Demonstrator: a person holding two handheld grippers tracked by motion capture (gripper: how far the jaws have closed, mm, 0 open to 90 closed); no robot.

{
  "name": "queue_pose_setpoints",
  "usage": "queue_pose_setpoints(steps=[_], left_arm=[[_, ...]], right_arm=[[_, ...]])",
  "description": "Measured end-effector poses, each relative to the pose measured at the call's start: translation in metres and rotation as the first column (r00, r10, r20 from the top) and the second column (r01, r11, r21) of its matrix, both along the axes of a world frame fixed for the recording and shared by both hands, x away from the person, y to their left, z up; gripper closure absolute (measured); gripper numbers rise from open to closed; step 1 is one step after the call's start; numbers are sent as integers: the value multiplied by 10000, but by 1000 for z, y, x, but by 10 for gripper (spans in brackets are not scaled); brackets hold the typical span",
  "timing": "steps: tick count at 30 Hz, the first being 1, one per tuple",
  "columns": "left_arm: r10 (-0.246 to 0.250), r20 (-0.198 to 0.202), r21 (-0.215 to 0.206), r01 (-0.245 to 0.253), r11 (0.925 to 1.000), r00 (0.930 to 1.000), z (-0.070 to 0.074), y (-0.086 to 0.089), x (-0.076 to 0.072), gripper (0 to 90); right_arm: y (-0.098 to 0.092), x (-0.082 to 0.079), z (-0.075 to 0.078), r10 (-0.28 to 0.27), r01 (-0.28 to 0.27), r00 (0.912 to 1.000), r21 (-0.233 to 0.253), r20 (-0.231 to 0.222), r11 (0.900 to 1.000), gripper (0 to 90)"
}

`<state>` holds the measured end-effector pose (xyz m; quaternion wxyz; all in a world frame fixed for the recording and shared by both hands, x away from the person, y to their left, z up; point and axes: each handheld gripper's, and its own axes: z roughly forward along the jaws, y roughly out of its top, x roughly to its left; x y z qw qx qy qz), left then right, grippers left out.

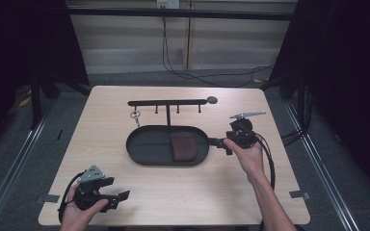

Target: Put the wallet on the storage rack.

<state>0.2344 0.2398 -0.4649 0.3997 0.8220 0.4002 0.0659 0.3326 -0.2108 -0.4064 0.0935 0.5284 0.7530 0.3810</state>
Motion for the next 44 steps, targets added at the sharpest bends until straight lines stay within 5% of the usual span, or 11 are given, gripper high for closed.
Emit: queue_pose_setpoints(steps=[10, 23, 32, 44], left_arm=[[293, -60, 163, -292, 9994, 9996, -1, -1, 1, 235], [275, -116, -175, -277, 9995, 9996, 0, 1, 1, 187], [356, -103, -161, -358, 9992, 9993, 0, 2, 2, 185], [309, -92, -238, -311, 9992, 9995, 1, 3, 2, 185]], right_arm=[[-23, -29, -6, -270, 269, 9996, 103, 75, 9996, 133], [-51, -76, -22, -455, 455, 9988, -25, 206, 9990, 145], [-75, -109, -39, -1149, 1151, 9924, -17, 432, 9934, 145], [-95, -121, -58, -2006, 2002, 9791, 157, 341, 9796, 148]])
